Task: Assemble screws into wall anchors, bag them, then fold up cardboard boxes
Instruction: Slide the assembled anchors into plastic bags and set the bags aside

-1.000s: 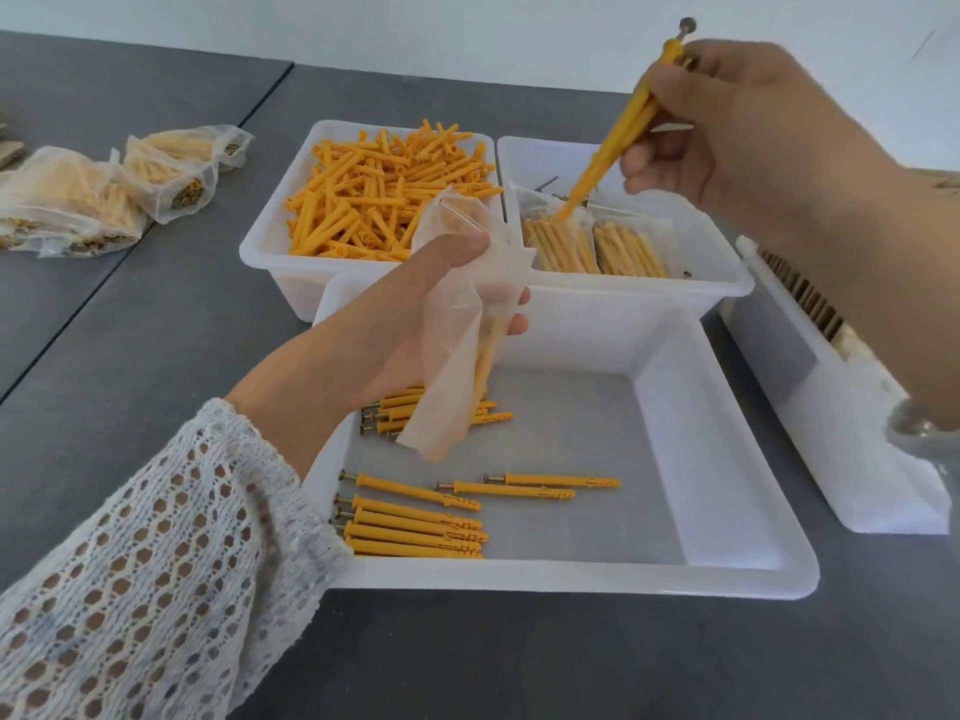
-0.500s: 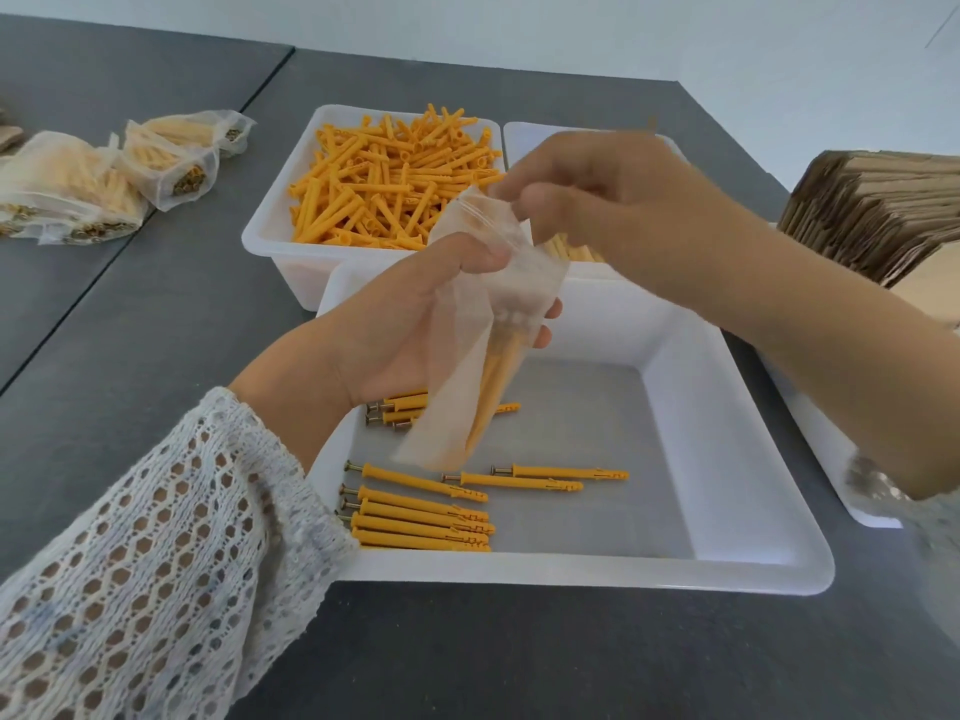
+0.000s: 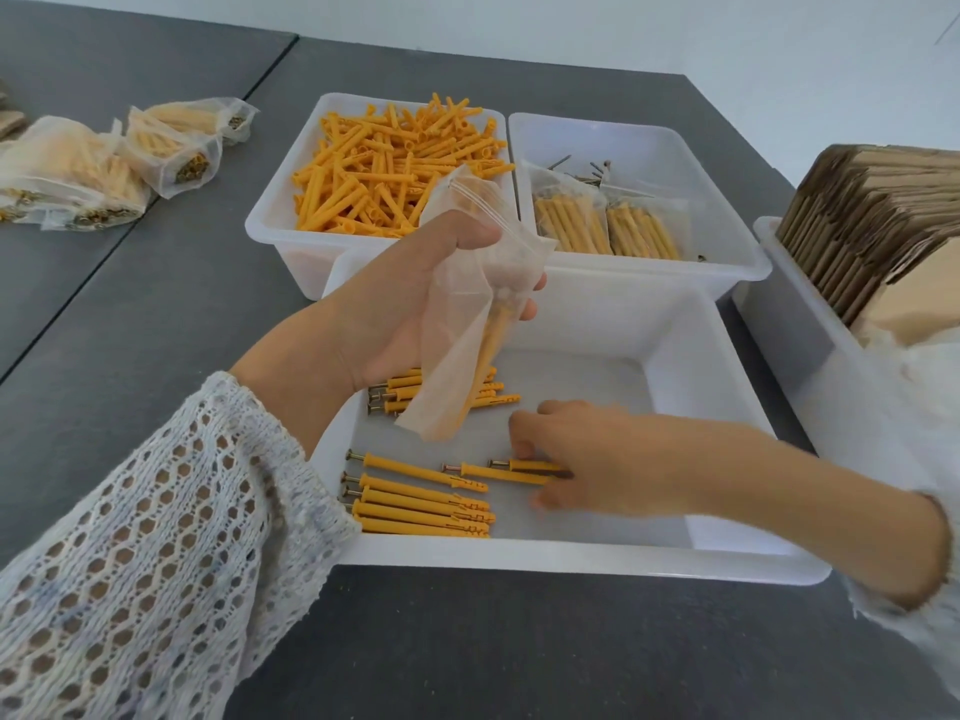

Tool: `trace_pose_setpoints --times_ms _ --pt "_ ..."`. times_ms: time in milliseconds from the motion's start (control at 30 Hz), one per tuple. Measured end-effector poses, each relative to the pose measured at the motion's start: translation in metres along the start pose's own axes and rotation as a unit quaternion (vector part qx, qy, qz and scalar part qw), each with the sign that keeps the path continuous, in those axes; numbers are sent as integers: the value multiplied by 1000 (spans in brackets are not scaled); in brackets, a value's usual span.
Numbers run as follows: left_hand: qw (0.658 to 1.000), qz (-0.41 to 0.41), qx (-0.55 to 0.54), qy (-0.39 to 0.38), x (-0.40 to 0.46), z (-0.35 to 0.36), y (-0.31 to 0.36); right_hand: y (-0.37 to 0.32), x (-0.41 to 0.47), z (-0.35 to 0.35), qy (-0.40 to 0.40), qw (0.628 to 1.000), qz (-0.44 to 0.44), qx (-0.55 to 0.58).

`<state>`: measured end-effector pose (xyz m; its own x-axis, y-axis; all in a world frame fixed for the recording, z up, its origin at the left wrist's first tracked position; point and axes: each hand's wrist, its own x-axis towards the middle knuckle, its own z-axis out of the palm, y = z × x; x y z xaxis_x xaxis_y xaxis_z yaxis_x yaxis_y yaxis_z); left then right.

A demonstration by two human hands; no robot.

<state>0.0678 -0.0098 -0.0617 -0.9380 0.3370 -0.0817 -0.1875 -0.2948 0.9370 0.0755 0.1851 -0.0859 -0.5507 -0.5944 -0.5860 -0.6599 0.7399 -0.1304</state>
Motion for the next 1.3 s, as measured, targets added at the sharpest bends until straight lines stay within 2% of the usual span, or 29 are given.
trace_pose_setpoints --times_ms 133,267,333,433,567,667,767,867,967,1033,1133,1200,1300 --pt "1000 1 16 3 1 0 -1 -14 12 4 66 998 -15 7" --pt "1000 0 9 6 1 0 0 -25 27 13 136 986 -18 -97" --pt "1000 2 7 8 0 -1 0 -27 32 17 143 981 -4 -128" --pt "1000 -2 5 12 0 -2 0 -20 30 16 107 984 46 -135" --pt "1000 -3 6 13 0 -3 -1 8 8 1 52 996 59 -37" --pt "1000 -11 4 6 -1 -3 -1 41 -17 -26 107 987 53 107" --pt "1000 -12 13 -5 0 -3 -1 69 -40 -56 222 922 22 318" --pt "1000 -15 17 -18 1 -2 -2 74 -48 -80 331 808 -60 484" --pt "1000 -16 12 -24 0 0 -2 57 -44 -95 394 699 -157 576" --pt "999 -17 5 -27 1 1 -2 41 -36 -98 422 670 -192 580" --pt "999 -17 -2 -36 1 1 -3 19 -20 -99 450 667 -197 560" --pt "999 -20 -6 -44 2 2 -3 11 -12 -97 425 678 -198 566" --pt "998 -8 -30 -47 3 4 -2 8 -7 -92 344 748 -206 529"
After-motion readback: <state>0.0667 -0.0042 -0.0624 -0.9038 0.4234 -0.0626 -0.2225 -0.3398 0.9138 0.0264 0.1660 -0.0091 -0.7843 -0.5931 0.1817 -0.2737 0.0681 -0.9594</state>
